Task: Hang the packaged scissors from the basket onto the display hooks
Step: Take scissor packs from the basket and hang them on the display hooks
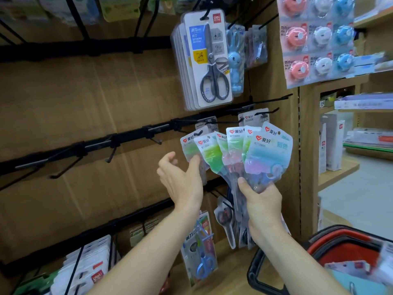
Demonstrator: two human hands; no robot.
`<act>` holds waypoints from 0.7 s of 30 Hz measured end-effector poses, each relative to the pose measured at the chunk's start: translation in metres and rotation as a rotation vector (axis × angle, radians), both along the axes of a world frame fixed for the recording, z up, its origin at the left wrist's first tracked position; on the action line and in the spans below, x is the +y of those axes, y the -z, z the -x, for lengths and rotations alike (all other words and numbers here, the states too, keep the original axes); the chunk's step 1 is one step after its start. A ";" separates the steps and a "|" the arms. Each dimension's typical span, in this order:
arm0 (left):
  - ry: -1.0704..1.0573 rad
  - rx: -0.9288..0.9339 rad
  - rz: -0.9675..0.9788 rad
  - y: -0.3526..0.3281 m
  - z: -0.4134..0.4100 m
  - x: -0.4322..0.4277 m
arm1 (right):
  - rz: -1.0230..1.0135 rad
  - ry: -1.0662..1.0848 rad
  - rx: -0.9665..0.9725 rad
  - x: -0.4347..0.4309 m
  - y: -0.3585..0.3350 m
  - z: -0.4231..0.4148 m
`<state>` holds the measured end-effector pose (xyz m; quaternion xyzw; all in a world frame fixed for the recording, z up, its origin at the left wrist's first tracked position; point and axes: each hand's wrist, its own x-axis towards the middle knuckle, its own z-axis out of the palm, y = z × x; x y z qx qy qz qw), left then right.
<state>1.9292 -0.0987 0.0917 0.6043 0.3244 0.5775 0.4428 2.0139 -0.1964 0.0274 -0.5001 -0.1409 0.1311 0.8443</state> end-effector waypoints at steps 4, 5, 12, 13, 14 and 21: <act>0.358 -0.016 0.001 -0.002 0.001 -0.017 | -0.031 -0.025 0.003 0.005 0.007 -0.002; 0.404 0.025 -0.015 -0.005 -0.002 -0.017 | -0.037 -0.037 0.001 0.005 0.008 -0.003; 0.363 0.053 -0.072 -0.006 -0.012 -0.010 | -0.093 -0.124 0.068 0.001 0.007 -0.003; 0.362 0.056 -0.068 -0.005 -0.011 -0.009 | -0.107 -0.138 0.085 0.001 0.006 -0.002; 0.367 0.053 -0.070 -0.005 -0.010 -0.007 | -0.120 -0.153 0.099 0.001 0.004 -0.002; 0.400 -0.054 -0.108 -0.006 0.006 -0.005 | -0.292 -0.203 0.314 0.009 0.002 -0.007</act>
